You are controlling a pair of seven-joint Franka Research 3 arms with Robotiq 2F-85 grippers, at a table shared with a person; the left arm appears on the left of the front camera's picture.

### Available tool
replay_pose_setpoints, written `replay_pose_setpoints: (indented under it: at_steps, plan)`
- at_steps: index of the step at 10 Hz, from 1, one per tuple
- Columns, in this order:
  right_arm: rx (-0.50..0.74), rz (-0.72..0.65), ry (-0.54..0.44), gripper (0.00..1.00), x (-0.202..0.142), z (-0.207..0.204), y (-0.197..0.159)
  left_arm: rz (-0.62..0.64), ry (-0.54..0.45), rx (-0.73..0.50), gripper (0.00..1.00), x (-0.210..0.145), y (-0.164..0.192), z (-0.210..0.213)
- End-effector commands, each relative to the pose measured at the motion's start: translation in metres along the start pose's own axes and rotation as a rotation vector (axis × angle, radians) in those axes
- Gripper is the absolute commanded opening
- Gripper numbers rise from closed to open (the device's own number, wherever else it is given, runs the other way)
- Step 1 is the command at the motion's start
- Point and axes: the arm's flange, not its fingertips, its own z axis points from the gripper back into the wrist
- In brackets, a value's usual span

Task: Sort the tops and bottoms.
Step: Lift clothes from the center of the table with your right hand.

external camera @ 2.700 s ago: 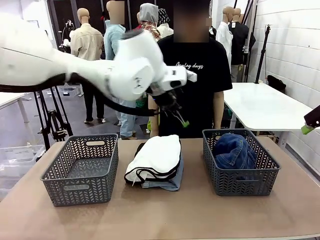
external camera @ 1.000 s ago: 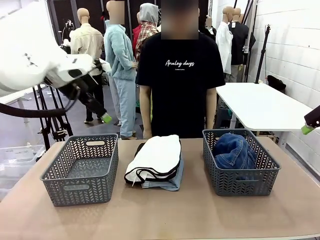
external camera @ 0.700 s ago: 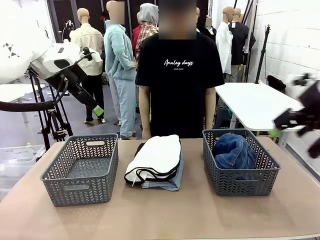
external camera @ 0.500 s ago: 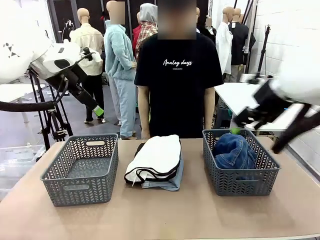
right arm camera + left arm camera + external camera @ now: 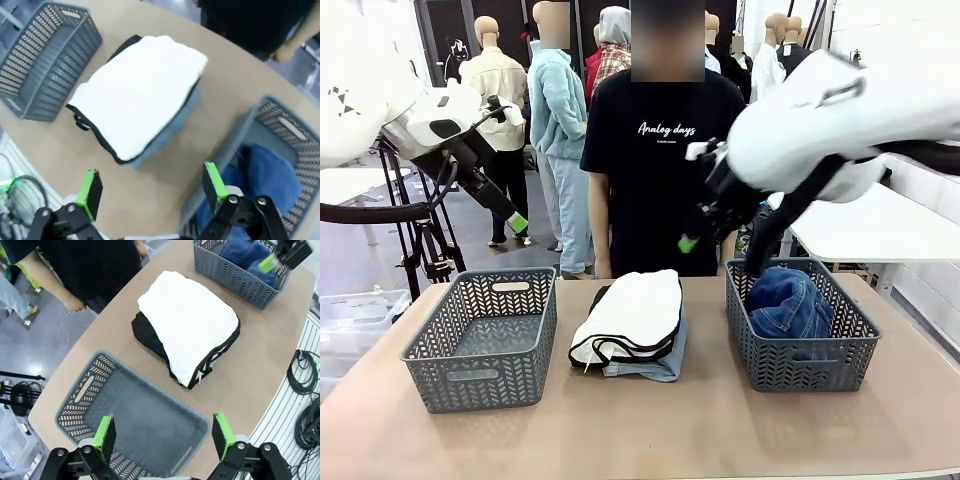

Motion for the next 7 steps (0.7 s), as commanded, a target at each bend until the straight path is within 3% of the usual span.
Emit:
replay_pose_setpoints:
  at_steps: [1, 4, 6, 7]
  plan:
    - [-0.063, 0.028, 0.035, 1.00, 0.024, -0.051, 0.001, 0.001, -0.004, 0.007, 1.00, 0.000, 0.001, 0.000]
    - [-0.108, 0.034, 0.108, 1.00, 0.040, -0.110, 0.023, 0.001, -0.004, 0.007, 1.00, 0.000, 0.001, 0.000]
    - [-0.135, 0.039, 0.158, 1.00, 0.034, -0.111, 0.027, 0.001, -0.004, 0.007, 1.00, 0.000, 0.001, 0.000]
    - [-0.085, 0.050, 0.109, 1.00, 0.029, -0.119, 0.020, 0.001, -0.004, 0.007, 1.00, 0.000, 0.001, 0.000]
